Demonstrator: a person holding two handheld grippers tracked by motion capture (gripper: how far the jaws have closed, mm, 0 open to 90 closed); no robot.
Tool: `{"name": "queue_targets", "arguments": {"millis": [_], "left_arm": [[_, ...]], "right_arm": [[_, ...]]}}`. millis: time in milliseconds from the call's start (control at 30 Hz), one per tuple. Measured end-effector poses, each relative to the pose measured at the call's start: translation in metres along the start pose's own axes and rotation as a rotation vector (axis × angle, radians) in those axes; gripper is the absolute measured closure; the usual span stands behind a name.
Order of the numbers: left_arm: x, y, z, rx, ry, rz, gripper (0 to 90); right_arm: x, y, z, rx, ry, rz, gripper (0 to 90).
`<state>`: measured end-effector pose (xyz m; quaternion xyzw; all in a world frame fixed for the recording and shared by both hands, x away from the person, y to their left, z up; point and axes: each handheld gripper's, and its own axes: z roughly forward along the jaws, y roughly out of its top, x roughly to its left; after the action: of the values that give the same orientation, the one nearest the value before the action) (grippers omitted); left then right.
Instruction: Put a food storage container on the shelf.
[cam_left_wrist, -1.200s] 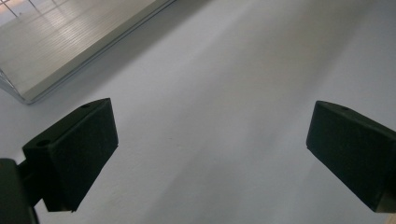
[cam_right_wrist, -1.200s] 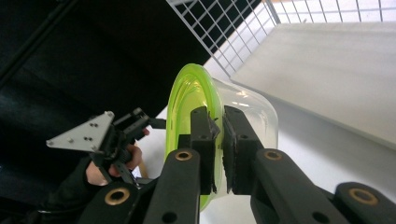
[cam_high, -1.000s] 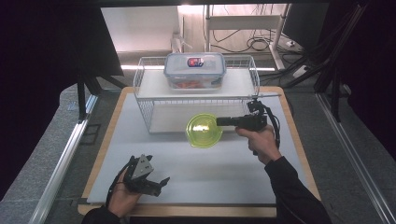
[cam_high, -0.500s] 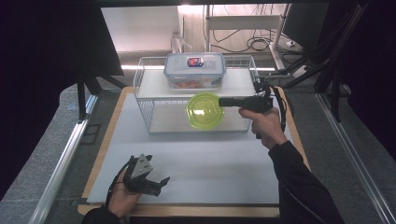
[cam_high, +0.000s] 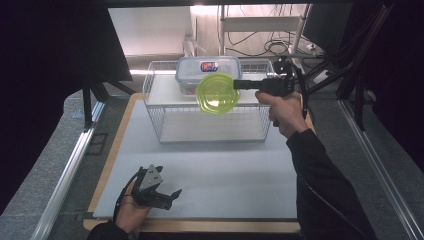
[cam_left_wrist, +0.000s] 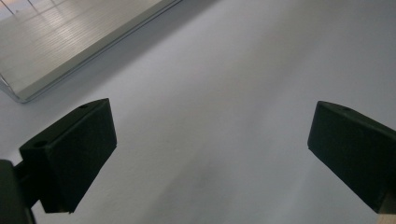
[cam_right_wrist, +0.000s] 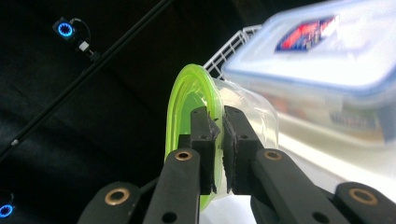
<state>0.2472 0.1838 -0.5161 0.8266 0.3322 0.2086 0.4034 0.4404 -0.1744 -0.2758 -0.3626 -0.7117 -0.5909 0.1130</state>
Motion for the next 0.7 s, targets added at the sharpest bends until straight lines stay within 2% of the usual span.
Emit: {"name": "queue_targets", "arguments": {"millis": [100,333,700], "left_arm": [[0.0,0.0,0.0,0.005,0.0,0.007,1.0],[0.001,0.0,-0.001,0.004,-0.002,0.008,1.1],[0.001,-0.001,-0.001,0.001,-0.011,0.01,1.2]], "right_arm": [[0.002,0.012,0.003,-0.013,-0.015,-0.009,84.2],[0.001,0.04,0.014,-0.059,-0.046,0.004,84.2],[-0.015,0.068,0.043,-0.086,-0.094,0.05,84.1]]}}
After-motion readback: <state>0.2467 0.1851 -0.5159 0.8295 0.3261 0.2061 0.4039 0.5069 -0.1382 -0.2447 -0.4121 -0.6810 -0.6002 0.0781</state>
